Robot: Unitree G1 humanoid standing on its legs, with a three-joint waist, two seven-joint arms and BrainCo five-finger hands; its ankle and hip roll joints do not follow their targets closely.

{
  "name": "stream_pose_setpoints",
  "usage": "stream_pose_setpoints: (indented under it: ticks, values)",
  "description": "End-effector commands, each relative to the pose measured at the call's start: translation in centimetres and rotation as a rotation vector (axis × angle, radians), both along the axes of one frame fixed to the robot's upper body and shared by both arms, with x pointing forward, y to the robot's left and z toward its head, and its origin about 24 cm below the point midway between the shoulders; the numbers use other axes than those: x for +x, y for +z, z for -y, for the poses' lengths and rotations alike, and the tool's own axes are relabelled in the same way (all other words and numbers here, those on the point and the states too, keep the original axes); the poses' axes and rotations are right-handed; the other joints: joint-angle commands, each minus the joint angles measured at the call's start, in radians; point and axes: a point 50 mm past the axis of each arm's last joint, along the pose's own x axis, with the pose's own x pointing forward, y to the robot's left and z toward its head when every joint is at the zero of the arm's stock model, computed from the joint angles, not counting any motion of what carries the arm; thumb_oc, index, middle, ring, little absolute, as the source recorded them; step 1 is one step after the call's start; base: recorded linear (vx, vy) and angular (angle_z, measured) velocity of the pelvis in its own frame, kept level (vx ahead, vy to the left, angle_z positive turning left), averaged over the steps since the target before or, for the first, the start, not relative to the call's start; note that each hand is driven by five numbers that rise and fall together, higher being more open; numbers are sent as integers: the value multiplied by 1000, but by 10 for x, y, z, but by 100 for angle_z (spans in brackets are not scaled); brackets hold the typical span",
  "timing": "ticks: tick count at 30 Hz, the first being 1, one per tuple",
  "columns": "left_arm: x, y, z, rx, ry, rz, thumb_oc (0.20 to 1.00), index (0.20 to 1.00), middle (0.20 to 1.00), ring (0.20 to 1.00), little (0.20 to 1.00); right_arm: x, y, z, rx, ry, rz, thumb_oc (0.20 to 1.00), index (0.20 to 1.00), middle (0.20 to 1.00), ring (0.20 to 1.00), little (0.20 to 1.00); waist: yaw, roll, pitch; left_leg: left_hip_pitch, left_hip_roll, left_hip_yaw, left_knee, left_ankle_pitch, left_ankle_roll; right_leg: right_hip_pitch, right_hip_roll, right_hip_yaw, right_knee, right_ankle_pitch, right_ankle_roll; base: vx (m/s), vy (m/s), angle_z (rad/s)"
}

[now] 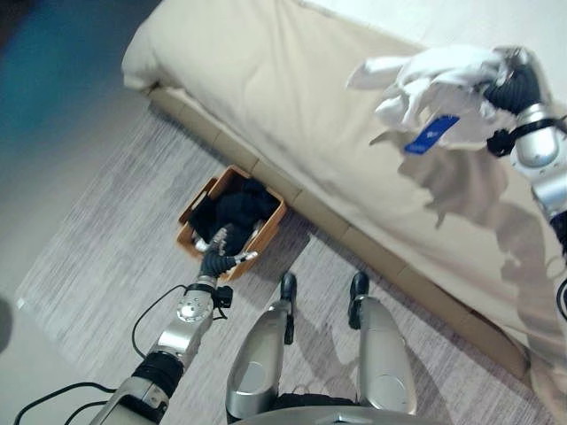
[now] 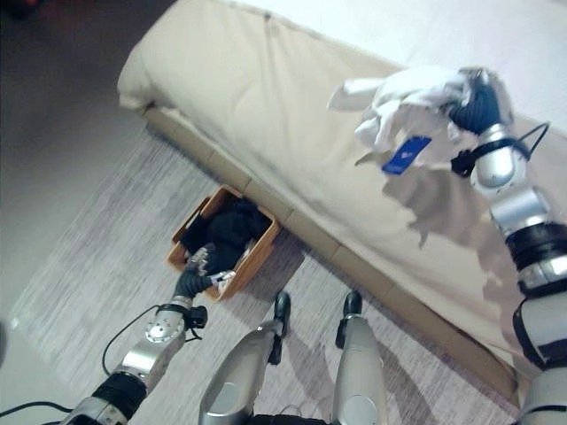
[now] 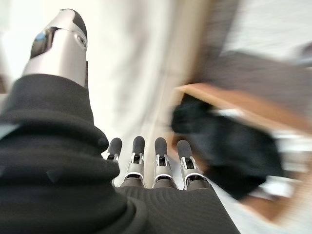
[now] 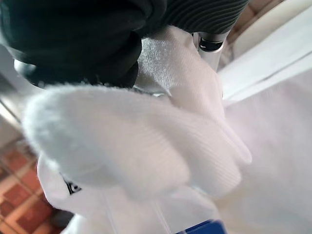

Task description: Pick up clothes into the bucket

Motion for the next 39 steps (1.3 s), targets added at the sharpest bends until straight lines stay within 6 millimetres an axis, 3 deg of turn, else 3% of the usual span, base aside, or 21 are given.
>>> stream_pose_setpoints:
  ticks: [1, 5, 8, 9, 12, 13, 14, 16, 20, 28, 29, 39]
  values:
    - [4, 24, 1, -44, -64, 107, 1000, 1000, 1000, 1000, 1000, -18, -6, 5, 71, 106, -9, 200, 200, 200, 200, 200, -8, -63, -126, 68, -20, -18, 47, -88, -16, 188, -35, 4, -152, 73, 87, 172, 50, -17]
    - [14, 43, 13, -22, -143, 170, 1000, 1000, 1000, 1000, 1000, -24, -19, 2, 116, 156, -55, 200, 200, 200, 200, 200, -14, -82, -196, 128, -17, -9, 0, -90, -14, 256, -33, -8, -228, 97, 99, 118, 44, -10]
    - [31, 74, 29, 38, -248, 267, 1000, 1000, 1000, 1000, 1000, -28, -18, -13, 96, 271, -117, 200, 200, 200, 200, 200, -24, -103, -277, 194, -16, 7, -34, -103, -12, 332, -35, -15, -289, 112, 108, 128, 61, -9]
    - [31, 74, 29, 38, -248, 267, 1000, 1000, 1000, 1000, 1000, -27, -18, -13, 95, 271, -116, 200, 200, 200, 200, 200, -24, -102, -274, 196, -16, 7, -35, -103, -12, 334, -35, -15, -290, 112, 108, 28, 27, -12]
    - [45, 105, 43, 128, -354, 347, 1000, 1000, 1000, 1000, 1000, -25, -15, -27, 23, 341, -191, 200, 200, 200, 200, 200, -27, -115, -332, 242, -15, 18, -46, -115, -10, 387, -35, -14, -321, 113, 111, 59, 25, -7]
    - [45, 105, 43, 128, -354, 347, 1000, 1000, 1000, 1000, 1000, -25, -15, -28, 22, 341, -191, 200, 200, 200, 200, 200, -27, -115, -329, 245, -15, 19, -48, -115, -10, 390, -35, -14, -322, 114, 111, 39, 30, -2]
    - [51, 128, 53, 228, -463, 393, 1000, 1000, 1000, 1000, 1000, -24, -9, -39, -24, 394, -223, 200, 200, 200, 200, 200, -28, -115, -351, 266, -14, 26, -51, -120, -7, 410, -34, -11, -324, 111, 113, 23, 21, -6]
    - [54, 137, 61, 273, -515, 408, 1000, 1000, 1000, 1000, 1000, -25, -9, -48, -45, 436, -246, 200, 200, 200, 200, 200, -31, -115, -364, 285, -13, 31, -56, -124, -6, 430, -35, -12, -328, 108, 113, 16, 24, -5]
    - [55, 147, 81, 357, -660, 415, 1000, 1000, 1000, 1000, 1000, -32, 0, -76, -66, 585, -251, 200, 200, 200, 200, 200, -41, -114, -390, 313, -10, 40, -70, -125, -3, 455, -35, -10, -338, 106, 114, 0, 0, 0]
    - [52, 144, 104, 330, -738, 417, 1000, 1000, 1000, 1000, 1000, -46, 6, -116, -39, 804, -224, 200, 200, 200, 200, 200, -49, -110, -413, 340, -2, 48, -102, -114, -1, 475, -32, -13, -360, 110, 114, -4, -4, -2]
    - [52, 144, 111, 323, -747, 422, 1000, 1000, 1000, 1000, 1000, -50, 8, -129, -25, 865, -202, 200, 200, 200, 200, 200, -51, -107, -417, 343, -2, 48, -106, -111, 0, 477, -31, -14, -364, 112, 114, -9, -7, -6]
    - [49, 140, 137, 292, -796, 424, 1000, 1000, 1000, 1000, 1000, -64, 8, -161, 44, 1043, -164, 200, 200, 200, 200, 200, -53, -99, -425, 342, -2, 37, -118, -92, 5, 486, -32, -22, -380, 120, 109, -20, -5, -2]
